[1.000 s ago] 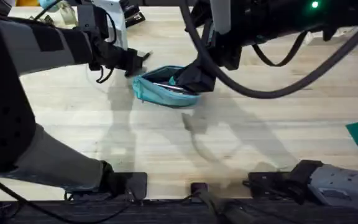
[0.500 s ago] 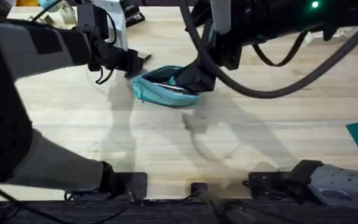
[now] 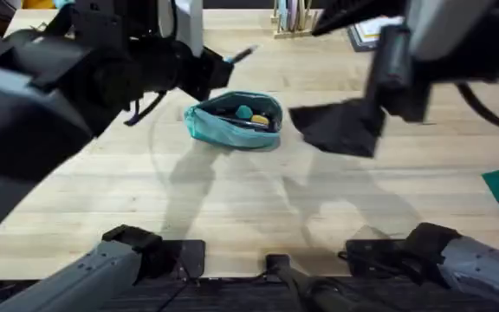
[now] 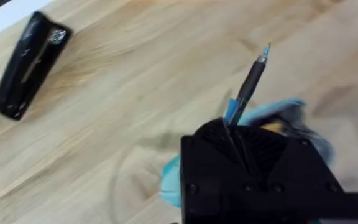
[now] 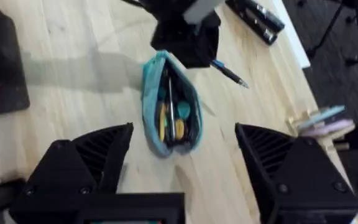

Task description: Unzip the bag, pick up the pens from the table one at a time and place them inside, then zip the bag closed.

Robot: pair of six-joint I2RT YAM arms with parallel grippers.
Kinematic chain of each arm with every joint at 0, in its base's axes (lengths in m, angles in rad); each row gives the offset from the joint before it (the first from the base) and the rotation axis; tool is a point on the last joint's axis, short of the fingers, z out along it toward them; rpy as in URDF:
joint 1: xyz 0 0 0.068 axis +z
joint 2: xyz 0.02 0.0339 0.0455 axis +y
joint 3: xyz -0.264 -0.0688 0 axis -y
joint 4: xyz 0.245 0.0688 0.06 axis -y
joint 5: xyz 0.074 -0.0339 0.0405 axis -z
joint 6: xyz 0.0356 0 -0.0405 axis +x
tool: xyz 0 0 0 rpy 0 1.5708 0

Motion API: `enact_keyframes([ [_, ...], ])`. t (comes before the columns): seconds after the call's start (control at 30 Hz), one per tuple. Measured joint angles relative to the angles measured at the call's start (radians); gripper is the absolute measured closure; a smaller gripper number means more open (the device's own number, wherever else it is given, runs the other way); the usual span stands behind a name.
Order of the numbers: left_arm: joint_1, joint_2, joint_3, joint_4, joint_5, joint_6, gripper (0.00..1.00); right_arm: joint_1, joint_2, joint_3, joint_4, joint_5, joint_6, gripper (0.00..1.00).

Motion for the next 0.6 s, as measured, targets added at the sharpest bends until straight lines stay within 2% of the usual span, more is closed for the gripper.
enact_keyframes([
  [0.17,-0.100,-0.075,0.000,-0.083,-0.001,0.000,0.960,0.000,-0.081,0.000,-0.106,0.016,0.000,0.003],
  [0.2,-0.154,-0.082,0.000,-0.120,-0.003,0.000,0.960,0.000,-0.137,0.000,-0.159,0.018,0.000,0.003],
  [0.27,-0.182,-0.078,0.000,-0.133,-0.003,0.000,0.960,0.000,-0.171,0.000,-0.186,0.019,0.000,0.003],
  [0.3,-0.212,-0.067,0.000,-0.136,-0.004,0.000,0.960,-0.001,-0.222,0.000,-0.220,0.028,0.003,0.004],
  [0.43,-0.229,0.019,0.000,-0.136,-0.026,0.011,0.960,-0.004,-0.261,-0.003,-0.240,0.069,0.022,0.004],
  [0.6,-0.229,0.117,0.000,-0.131,-0.049,0.073,0.960,-0.004,-0.262,-0.003,-0.246,0.071,0.026,0.004],
])
